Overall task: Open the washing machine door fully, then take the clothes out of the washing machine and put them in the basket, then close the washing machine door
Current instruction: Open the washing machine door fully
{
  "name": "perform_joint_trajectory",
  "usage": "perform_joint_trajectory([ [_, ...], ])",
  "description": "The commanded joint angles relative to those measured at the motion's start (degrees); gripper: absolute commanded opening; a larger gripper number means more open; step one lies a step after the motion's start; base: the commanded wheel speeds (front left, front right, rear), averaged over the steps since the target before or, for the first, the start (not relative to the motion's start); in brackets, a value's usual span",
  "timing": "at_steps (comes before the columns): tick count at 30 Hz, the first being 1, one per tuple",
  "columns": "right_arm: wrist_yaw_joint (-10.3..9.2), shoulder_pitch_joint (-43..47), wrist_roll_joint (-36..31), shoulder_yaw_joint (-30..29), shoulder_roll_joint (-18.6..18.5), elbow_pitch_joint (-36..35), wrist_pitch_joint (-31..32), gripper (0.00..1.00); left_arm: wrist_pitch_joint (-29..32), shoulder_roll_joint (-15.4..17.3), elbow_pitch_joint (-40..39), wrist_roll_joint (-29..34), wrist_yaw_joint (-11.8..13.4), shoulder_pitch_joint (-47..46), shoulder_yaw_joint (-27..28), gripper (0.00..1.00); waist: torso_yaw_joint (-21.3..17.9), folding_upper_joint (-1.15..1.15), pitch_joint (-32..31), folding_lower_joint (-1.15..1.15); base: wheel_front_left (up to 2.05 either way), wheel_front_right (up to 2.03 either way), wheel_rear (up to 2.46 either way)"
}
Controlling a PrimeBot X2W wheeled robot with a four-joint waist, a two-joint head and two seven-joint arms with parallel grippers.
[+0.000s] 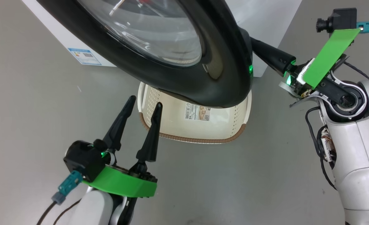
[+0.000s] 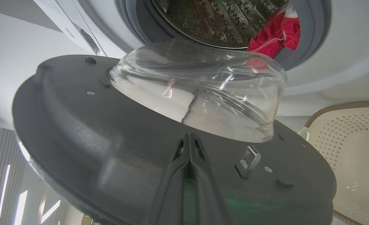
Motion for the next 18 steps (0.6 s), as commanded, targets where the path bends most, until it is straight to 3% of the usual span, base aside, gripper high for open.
perform_joint_trajectory([
  [1,0.44,1.0,-1.9,0.7,1.1,-1.8,-1.5,0.0,-0.3,1.0,-1.5,0.3,0.2,0.6,2.0,1.0,-0.1,0.0,0.0,0.0,0.0,0.0,0.0],
  [2,0.44,1.1,-3.2,0.7,1.0,-2.0,-2.4,0.0,-0.3,1.0,-1.6,0.2,0.2,0.7,2.1,1.0,-0.1,0.0,0.0,0.0,0.0,0.0,0.0],
  [3,0.44,1.2,-4.8,0.7,1.0,-2.2,-3.4,0.28,-0.3,1.0,-1.6,0.0,0.2,0.6,2.1,1.0,-0.2,0.0,0.1,0.0,0.0,0.0,0.0],
  [5,0.44,1.3,-7.8,0.7,0.9,-2.9,-5.5,0.64,-0.3,1.0,-1.8,-0.2,0.4,0.6,2.1,1.0,-0.3,0.0,0.2,0.0,0.0,0.0,0.0],
  [6,0.44,1.5,-9.3,0.7,0.9,-3.2,-6.4,0.93,-0.3,1.0,-1.9,-0.2,0.5,0.6,2.1,1.0,-0.4,0.0,0.2,0.0,0.0,0.0,0.0],
  [7,0.44,1.8,-10.7,0.7,0.9,-3.4,-7.4,1.0,-0.3,1.0,-1.9,-0.3,0.6,0.6,2.1,1.0,-0.5,0.0,0.1,0.0,0.0,0.0,0.0],
  [10,0.44,2.2,-14.2,0.7,0.9,-3.9,-9.7,1.0,-0.3,1.0,-1.9,-0.3,0.6,0.7,2.3,1.0,-0.8,0.0,0.0,0.0,0.0,0.0,0.0],
  [13,0.44,2.7,-24.0,2.0,0.0,-6.3,-15.7,1.0,-0.3,1.0,-2.0,-0.4,0.7,0.6,2.9,1.0,-1.4,0.0,0.1,0.0,0.0,0.0,0.0],
  [18,0.44,4.3,-34.1,3.8,-1.1,-9.2,-22.7,1.0,-0.3,1.0,-2.4,-1.5,1.3,0.6,3.8,1.0,-2.2,0.0,0.6,0.0,0.0,0.0,0.0],
])
